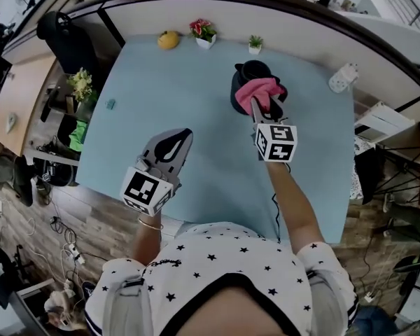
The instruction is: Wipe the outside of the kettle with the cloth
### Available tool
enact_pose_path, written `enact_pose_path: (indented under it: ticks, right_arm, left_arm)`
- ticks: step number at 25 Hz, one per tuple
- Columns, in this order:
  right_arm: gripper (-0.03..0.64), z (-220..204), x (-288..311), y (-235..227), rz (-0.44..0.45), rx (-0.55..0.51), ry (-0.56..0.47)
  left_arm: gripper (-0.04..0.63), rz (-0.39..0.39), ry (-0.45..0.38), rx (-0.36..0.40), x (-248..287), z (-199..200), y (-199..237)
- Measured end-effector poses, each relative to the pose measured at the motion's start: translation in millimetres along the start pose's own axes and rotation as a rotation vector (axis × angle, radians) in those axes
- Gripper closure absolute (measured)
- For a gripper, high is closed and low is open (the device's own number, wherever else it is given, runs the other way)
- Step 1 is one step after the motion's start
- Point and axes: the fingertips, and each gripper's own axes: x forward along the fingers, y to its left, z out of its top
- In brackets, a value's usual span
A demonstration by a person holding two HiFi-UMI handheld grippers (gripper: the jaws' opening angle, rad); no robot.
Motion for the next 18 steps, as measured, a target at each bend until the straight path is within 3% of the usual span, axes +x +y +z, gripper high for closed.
enact_pose_path:
  ticks: [10, 18]
  right_arm:
    - [0.469, -28.0, 10.2, 4.3, -0.145, 0.013, 0.039]
    - [0.468, -80.1, 16.3, 1.5, -0.201, 0.081, 0.166]
  left_arm:
    - [0.565, -0.036, 0.007, -0.029, -15.4, -18.9, 51.2]
    - [0.565, -0.045, 0.002, -0.042, -14.0, -24.5, 68.9]
